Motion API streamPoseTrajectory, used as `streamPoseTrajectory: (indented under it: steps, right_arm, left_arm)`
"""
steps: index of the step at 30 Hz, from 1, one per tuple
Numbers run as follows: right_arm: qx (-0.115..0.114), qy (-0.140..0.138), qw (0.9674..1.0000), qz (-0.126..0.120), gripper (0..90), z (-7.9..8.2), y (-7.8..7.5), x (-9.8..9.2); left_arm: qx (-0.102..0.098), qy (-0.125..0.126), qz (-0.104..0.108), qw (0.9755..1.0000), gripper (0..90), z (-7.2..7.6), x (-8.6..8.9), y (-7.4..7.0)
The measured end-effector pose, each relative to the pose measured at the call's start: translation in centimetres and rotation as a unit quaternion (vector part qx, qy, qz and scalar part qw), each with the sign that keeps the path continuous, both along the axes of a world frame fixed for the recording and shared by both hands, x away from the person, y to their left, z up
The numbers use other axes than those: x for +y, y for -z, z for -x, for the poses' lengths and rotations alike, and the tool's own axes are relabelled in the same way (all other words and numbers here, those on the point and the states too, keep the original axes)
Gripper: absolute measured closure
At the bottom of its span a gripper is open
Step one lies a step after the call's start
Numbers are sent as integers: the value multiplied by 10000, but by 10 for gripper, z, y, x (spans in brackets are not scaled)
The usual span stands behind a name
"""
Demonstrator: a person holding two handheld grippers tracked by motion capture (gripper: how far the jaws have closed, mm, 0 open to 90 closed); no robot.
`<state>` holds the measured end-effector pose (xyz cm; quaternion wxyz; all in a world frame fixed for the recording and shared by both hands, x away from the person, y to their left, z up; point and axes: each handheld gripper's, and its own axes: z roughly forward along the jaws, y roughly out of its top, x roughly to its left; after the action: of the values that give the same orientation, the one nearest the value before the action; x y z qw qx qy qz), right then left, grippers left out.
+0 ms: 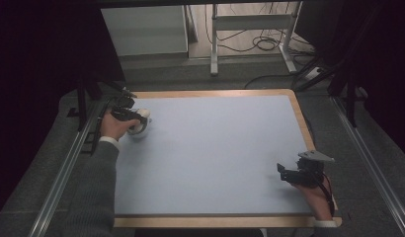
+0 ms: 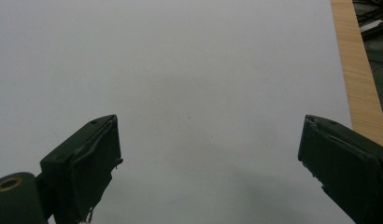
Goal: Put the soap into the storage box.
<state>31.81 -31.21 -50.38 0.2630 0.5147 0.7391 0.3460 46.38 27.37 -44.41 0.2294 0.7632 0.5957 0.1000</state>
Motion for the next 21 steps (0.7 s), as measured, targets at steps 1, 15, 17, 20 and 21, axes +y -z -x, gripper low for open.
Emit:
streamPoseTrajectory:
  steps: [1,15,17,20,21]
  right_arm:
    - [-2,1,10000,0,57,0,0,0]
    - [38,22,10000,21,57,-1,2,-1]
    - [41,23,10000,17,57,-1,2,-1]
    - [43,24,10000,19,57,-1,2,-1]
    - [41,21,10000,24,57,-1,2,-1]
  left_arm:
    - [8,-59,4,10000,496,-2,1,2]
    - [148,-376,-114,9991,495,-21,4,22]
    - [154,-423,-130,9989,495,-22,3,25]
    - [195,-429,-169,9987,492,-23,3,28]
    - [170,-432,-126,9988,485,-22,3,29]
